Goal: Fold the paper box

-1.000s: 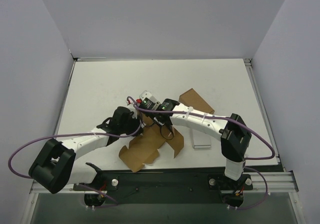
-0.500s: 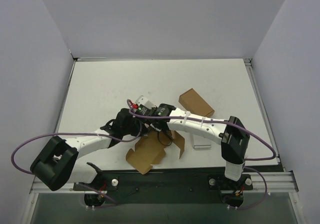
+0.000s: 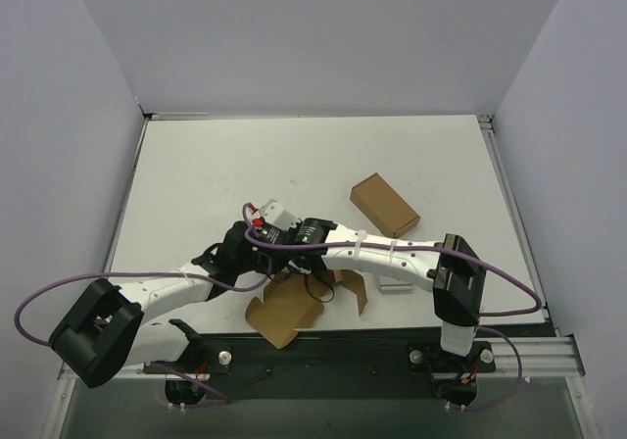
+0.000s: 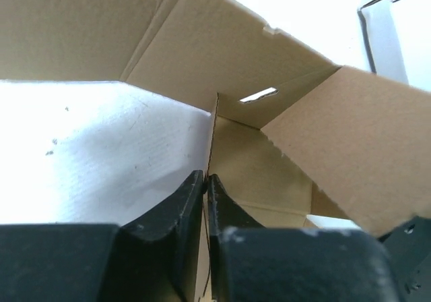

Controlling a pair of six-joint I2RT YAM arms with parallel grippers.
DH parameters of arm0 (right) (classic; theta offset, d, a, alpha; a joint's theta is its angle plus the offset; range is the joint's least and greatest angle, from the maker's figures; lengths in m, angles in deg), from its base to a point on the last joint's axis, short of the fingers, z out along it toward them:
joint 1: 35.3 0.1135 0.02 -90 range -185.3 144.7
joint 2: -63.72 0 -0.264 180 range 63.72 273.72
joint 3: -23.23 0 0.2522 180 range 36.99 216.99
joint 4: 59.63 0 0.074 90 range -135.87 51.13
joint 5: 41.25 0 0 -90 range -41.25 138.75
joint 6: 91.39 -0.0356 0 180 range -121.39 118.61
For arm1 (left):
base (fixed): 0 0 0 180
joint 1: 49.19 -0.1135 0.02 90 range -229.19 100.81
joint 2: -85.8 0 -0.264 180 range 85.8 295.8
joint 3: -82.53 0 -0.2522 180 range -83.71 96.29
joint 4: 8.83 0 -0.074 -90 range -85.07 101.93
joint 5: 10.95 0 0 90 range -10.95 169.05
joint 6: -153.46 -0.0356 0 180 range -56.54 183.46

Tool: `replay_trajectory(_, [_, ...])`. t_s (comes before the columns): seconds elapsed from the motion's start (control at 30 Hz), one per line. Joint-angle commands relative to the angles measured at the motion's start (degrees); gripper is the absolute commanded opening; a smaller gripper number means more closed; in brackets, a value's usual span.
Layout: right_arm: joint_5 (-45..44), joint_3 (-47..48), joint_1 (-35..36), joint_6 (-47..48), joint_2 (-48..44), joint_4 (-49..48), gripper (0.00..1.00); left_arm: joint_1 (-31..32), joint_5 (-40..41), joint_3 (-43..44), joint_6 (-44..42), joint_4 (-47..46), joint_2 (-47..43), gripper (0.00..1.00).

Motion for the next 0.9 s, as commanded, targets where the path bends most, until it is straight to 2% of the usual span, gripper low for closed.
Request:
replay_trajectory(0.0, [-0.89, -0.54, 4.70, 1.07, -1.96, -1.25, 0.00, -0.03, 0.65, -0.16, 2.57, 1.94, -4.34, 0.25])
replay_trajectory(0.07, [-2.12, -0.63, 4.79, 1.69, -2.40, -1.07, 0.00, -0.03, 1.27, -0.60, 1.61, 3.70, -8.38, 0.33])
replay_trajectory(0.1, [-2.65, -0.72, 4.88, 2.82, -2.58, -0.99, 0.00, -0.03, 1.71, -1.04, 1.16, 5.63, -10.05, 0.43])
replay_trajectory(0.17, [-3.44, -0.46, 5.05, 4.32, -3.02, -1.07, 0.00, -0.12, 2.41, -1.39, -0.24, 8.53, -15.32, 0.53])
replay_trajectory(0.23, [-3.97, -0.63, 5.23, 7.04, -3.28, -1.60, 0.00, -0.21, 4.16, -1.40, -1.56, 15.64, -21.28, 0.64])
replay_trajectory(0.3, [-4.15, -1.50, 5.49, 8.72, -3.46, -2.48, 0.00, 0.41, 6.27, -1.13, -0.53, 22.56, -25.60, 0.68])
replay_trajectory(0.43, [-4.59, -6.24, 6.28, 12.93, -5.21, -8.60, 0.00, 0.58, 8.91, -2.18, 4.04, 30.85, -36.49, 0.68])
replay_trajectory(0.63, [-7.92, -11.44, 7.78, 13.82, -4.69, -13.55, 0.00, 0.85, 12.70, -5.17, 9.59, 33.86, -49.08, 0.68])
replay_trajectory(0.73, [-10.03, -11.79, 9.45, 13.82, -3.73, -14.17, 0.00, 0.85, 9.46, -6.75, 10.21, 30.18, -52.16, 0.68])
replay_trajectory(0.87, [-12.14, -11.62, 11.12, 12.94, -2.93, -14.35, 0.00, 0.85, 6.72, -5.97, 8.38, 28.59, -49.45, 0.69])
